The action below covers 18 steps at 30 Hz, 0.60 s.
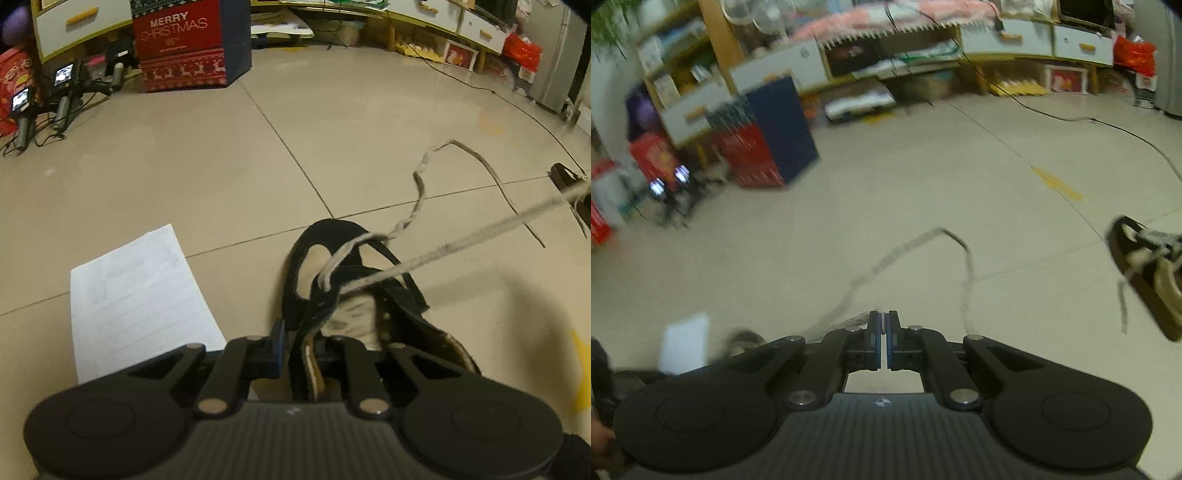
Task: Lace up shoes with both hands
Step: 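Pull the grey lace end away from the sneaker with the right tool while the left tool holds the sneaker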
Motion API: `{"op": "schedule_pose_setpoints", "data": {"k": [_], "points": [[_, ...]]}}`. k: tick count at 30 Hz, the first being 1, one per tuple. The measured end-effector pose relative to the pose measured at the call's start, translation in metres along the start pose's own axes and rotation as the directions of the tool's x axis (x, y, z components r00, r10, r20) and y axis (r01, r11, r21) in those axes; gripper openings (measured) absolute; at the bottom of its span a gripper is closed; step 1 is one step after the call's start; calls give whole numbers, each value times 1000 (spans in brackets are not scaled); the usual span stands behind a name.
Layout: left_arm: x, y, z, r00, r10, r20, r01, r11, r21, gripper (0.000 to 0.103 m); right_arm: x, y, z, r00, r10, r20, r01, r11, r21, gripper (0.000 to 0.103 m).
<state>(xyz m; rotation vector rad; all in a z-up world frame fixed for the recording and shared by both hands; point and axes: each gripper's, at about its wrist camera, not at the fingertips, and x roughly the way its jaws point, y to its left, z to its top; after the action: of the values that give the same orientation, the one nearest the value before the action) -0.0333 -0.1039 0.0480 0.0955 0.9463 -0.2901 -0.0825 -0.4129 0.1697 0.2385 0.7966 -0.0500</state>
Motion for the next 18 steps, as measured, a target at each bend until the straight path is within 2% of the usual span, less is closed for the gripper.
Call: {"op": "schedule_pose_setpoints", "data": {"k": [4,7,9,14,18], "points": [[0,2,1,1000,-9,-10,8,1000,-15,13,1,-23,-12,994,-95,-61,97,995,20,0],[1,2,2,1000,-4,-15,4,1000,-26,13,-3,-38,-15,980,-186,-65,186,982,-6,0],[0,1,1,1000,-6,-13,6,1000,-27,12,-5,-47,-17,982,-166,-84,168,986,14,0],[0,3,1,1000,-12,-11,12,999,-33,12,-1,-38,-32,988,-102,-119,96,994,-53,1],[-2,6,0,1000,-24,-7,24,997,-75,12,7,-49,-50,971,-116,-208,106,993,-56,1]]}}
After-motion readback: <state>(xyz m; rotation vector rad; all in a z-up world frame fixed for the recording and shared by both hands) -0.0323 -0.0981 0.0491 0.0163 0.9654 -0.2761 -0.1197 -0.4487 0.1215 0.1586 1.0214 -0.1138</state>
